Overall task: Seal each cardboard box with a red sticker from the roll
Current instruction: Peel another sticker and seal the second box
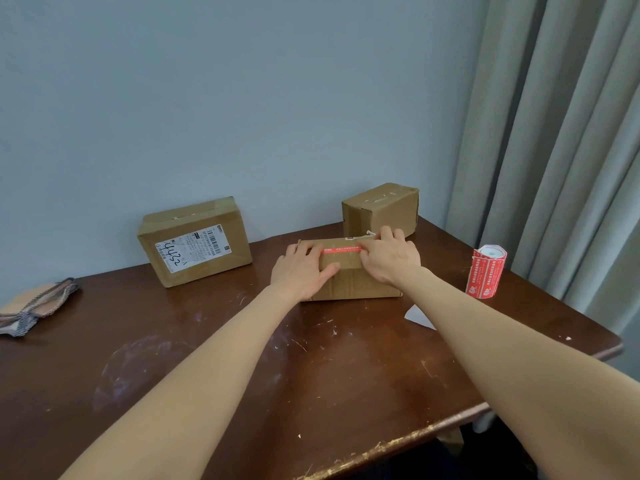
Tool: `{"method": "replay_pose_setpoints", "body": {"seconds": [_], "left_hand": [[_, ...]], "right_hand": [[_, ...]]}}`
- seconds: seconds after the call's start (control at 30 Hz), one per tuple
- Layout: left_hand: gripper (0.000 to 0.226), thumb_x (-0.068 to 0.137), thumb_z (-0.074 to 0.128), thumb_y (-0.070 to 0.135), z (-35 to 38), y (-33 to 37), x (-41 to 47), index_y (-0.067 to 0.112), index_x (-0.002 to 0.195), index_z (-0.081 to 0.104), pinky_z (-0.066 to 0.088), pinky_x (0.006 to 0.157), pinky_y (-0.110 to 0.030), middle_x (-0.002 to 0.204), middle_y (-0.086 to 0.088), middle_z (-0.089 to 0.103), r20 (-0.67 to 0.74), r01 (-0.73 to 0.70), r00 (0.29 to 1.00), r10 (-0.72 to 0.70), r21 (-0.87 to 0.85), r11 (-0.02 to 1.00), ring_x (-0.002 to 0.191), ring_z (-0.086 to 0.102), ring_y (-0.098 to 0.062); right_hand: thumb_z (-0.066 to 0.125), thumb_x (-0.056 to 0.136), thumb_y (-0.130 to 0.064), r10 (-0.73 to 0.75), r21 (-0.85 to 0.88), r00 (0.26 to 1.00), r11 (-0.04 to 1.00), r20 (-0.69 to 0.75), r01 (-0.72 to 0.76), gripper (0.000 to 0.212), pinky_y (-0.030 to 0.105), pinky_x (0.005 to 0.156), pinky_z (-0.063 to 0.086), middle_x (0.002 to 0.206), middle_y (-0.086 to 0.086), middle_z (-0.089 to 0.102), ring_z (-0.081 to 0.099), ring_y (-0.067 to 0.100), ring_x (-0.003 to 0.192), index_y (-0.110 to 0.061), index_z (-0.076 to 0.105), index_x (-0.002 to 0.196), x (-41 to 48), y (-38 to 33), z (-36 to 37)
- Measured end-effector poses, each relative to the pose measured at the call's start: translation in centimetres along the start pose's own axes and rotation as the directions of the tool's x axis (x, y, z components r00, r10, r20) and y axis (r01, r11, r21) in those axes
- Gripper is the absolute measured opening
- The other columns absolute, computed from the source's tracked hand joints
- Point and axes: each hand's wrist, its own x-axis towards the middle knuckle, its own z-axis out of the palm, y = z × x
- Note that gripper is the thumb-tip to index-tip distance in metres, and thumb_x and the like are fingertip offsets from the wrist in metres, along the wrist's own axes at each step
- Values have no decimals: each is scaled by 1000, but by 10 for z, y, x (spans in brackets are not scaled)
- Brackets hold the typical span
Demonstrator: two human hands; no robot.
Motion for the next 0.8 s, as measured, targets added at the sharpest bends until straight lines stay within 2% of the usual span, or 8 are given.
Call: {"method": "replay_pose_setpoints", "body": {"seconds": [0.2,0.37,0.53,0.8], "left_hand": [[64,94,28,62,-1,0,2,25,146,33,31,107,-43,154,-2,27,20,10,1000,-10,-9,1000,141,21,-26],[67,94,34,60,0,-3,-3,25,150,23,40,102,-42,153,1,31,-60,-16,998,11,-70,997,141,25,-24],[55,94,38,58,-3,0,-6,27,137,49,44,94,-37,142,3,46,-112,-51,993,49,-19,999,130,40,-19],[55,93,42,57,-5,0,-9,23,134,53,45,86,-31,133,2,49,-166,-68,984,64,-19,997,121,43,-15]], "right_hand": [[27,99,-34,11,7,1000,1000,14,-11,44,45,99,35,134,10,40,34,31,124,-36,50,136,2,-1,1],[32,98,-31,-37,42,999,998,-27,39,42,42,94,40,128,9,49,41,29,121,-30,51,137,-3,6,-3],[33,98,-30,-42,34,998,998,-42,43,40,40,91,41,123,6,52,44,27,115,-30,63,124,-8,7,0],[35,98,-28,-63,12,996,998,-65,64,39,37,89,40,120,4,56,46,25,115,-34,65,122,-11,6,-6]]}}
